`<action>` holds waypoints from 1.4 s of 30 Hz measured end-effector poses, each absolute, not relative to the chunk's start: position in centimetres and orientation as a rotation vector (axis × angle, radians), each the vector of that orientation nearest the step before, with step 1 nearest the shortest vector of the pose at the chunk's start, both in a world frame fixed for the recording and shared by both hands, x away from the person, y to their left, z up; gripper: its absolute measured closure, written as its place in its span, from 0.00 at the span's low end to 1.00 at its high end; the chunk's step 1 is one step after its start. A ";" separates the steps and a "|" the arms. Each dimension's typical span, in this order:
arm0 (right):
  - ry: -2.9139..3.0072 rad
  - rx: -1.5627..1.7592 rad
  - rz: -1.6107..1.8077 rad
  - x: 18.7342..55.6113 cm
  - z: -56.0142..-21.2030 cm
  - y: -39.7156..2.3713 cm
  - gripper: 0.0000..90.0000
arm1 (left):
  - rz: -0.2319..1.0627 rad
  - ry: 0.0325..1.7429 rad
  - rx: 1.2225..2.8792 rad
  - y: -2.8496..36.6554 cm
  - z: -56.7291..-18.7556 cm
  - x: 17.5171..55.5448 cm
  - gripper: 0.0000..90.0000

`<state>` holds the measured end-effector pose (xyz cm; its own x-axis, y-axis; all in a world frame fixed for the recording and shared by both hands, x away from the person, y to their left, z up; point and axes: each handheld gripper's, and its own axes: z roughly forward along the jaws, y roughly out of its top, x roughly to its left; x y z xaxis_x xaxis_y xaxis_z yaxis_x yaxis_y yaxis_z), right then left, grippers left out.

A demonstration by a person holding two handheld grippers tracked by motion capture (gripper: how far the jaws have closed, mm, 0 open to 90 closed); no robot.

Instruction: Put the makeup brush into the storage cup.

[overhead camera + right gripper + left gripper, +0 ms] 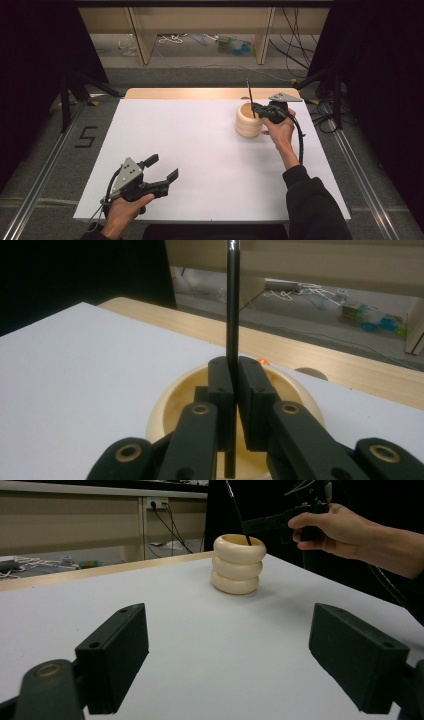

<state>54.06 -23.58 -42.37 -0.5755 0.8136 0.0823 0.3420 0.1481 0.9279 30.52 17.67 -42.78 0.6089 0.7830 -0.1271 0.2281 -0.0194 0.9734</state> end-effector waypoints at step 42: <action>1.947 1.215 1.362 53.7 -42.2 -23.5 0.48 | 0.545 0.868 1.572 17.6 -42.8 30.5 0.18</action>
<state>53.73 -23.45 -42.22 -0.4983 0.8604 0.1071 0.3958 0.1158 0.9110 30.51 17.65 -42.77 0.6120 0.7810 -0.1242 0.2268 -0.0229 0.9737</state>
